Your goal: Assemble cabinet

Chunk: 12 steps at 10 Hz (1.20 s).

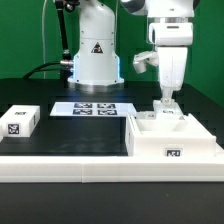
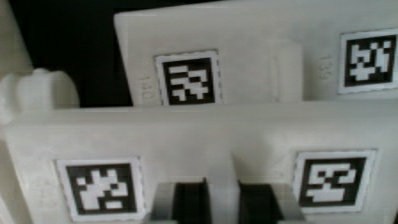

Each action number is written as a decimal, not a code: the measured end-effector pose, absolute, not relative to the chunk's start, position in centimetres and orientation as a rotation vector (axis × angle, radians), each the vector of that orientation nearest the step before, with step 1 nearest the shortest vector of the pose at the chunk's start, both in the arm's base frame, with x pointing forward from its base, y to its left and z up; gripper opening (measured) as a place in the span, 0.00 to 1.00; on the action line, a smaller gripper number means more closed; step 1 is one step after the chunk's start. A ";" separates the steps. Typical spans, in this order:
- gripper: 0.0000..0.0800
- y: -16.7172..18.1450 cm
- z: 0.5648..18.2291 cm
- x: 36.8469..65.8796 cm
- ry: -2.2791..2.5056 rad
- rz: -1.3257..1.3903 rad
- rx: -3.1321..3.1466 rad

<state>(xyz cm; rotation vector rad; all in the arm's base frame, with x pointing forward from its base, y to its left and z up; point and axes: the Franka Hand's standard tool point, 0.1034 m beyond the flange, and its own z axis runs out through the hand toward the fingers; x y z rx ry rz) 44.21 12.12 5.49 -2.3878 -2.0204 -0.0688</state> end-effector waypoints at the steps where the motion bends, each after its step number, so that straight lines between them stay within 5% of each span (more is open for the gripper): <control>1: 0.09 12.2 5.6 44.4 -2.021 -0.075 -2.389; 12: 0.09 11.9 6.2 44.9 -2.024 -0.088 -2.398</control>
Offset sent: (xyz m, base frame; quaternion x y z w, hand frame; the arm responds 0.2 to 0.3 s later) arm 0.0000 0.0000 0.0000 0.0000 0.0000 0.0000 1.0000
